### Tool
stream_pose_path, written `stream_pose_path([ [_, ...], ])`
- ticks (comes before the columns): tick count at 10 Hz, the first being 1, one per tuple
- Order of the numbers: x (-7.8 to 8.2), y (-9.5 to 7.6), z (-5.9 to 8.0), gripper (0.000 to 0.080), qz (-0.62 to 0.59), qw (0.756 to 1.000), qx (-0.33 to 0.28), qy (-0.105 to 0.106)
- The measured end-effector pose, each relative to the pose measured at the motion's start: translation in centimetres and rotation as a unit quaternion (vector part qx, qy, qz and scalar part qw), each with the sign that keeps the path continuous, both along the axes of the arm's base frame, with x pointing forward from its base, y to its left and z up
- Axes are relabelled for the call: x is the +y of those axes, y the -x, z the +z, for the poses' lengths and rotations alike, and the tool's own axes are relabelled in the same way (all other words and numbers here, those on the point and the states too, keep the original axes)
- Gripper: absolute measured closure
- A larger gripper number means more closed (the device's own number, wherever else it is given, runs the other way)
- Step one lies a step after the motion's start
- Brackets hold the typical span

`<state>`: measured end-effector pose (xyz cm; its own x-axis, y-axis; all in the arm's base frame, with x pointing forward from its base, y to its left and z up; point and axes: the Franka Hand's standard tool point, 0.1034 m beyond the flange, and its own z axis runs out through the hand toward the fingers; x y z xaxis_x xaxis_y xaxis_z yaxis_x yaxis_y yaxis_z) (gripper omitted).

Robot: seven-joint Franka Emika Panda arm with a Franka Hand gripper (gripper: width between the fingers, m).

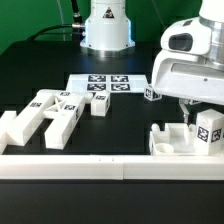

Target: Assemble chair

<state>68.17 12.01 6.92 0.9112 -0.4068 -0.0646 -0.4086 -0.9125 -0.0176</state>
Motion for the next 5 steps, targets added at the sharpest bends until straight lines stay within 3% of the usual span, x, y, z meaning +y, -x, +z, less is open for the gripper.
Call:
stream_pose_path([
  [5, -0.33, -0.06, -0.01, 0.015, 0.231, 0.973, -0.01, -0.008],
])
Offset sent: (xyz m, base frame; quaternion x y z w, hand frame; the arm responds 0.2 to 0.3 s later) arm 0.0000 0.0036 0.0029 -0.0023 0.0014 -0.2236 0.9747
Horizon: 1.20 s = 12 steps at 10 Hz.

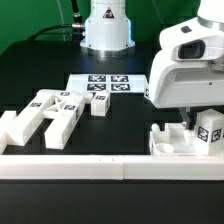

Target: Assemble chair

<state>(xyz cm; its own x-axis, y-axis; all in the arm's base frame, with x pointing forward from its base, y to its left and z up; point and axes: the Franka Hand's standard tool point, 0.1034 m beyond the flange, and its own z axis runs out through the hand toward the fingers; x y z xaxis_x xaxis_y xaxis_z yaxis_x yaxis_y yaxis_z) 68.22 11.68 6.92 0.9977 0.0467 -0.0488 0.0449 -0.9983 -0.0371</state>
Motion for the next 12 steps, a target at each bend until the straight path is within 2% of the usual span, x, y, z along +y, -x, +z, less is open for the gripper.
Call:
stream_pose_path([
  [3, -0.4, -0.1, 0.1, 0.015, 0.124, 0.992, -0.005, -0.004],
  [5, -0.5, -0.1, 0.0, 0.0181, 0.125, 0.992, -0.004, -0.004],
  [6, -0.5, -0.1, 0.0, 0.0366, 0.125, 0.992, -0.004, -0.004],
  [7, -0.5, -0.1, 0.0, 0.0366, 0.118, 0.993, -0.004, -0.004],
  [8, -0.5, -0.1, 0.0, 0.0512, 0.113, 0.994, -0.004, -0.004],
  [10, -0.6, -0.1, 0.0, 0.0511, 0.084, 0.996, -0.003, -0.005],
  [12, -1.3, -0.2, 0.0, 0.0511, -0.017, 1.0, 0.002, -0.002],
])
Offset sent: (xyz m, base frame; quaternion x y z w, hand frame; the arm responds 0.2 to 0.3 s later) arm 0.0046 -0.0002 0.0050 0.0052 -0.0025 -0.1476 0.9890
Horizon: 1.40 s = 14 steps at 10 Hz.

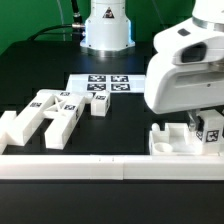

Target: Assemble chair

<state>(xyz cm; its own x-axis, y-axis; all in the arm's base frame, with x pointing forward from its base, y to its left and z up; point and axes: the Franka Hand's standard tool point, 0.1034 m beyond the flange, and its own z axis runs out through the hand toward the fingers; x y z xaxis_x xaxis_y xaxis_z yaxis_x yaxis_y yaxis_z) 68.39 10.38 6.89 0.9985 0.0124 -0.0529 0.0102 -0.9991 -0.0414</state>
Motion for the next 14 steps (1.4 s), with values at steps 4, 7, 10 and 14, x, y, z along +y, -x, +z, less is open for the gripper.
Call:
stream_pose_path([
  [4, 0.17, -0.04, 0.0, 0.051, -0.203, 0.979, 0.007, 0.009],
  [7, 0.63, -0.04, 0.04, 0.0509, -0.322, 0.947, 0.011, 0.015],
  [10, 0.87, -0.02, 0.08, 0.0509, -0.408, 0.913, 0.014, 0.02],
  [14, 0.87, 0.01, 0.02, 0.0422, -0.449, 0.893, 0.016, 0.023],
])
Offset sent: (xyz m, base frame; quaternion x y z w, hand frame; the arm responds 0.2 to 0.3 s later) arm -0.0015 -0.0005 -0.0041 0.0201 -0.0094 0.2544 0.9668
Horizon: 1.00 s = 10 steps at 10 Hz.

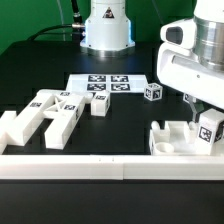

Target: Assemble chair

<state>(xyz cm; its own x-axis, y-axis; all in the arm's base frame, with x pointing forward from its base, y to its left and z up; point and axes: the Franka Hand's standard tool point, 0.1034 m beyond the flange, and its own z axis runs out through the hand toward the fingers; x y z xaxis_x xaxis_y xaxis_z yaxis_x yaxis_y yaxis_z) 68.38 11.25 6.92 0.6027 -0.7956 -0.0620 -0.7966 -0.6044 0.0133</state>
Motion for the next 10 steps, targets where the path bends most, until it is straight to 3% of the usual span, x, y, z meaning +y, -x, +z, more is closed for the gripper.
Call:
stream_pose_path([
  [2, 0.28, 0.02, 0.2, 0.0192, 0.067, 0.998, -0.003, -0.001],
  [7, 0.4, -0.07, -0.15, 0.0152, 0.234, 0.972, -0.02, -0.008],
  [9, 0.41, -0.05, -0.18, 0.015, 0.31, 0.951, -0.023, -0.011],
  [10, 0.74, -0.02, -0.11, 0.015, 0.363, 0.932, -0.022, 0.001],
])
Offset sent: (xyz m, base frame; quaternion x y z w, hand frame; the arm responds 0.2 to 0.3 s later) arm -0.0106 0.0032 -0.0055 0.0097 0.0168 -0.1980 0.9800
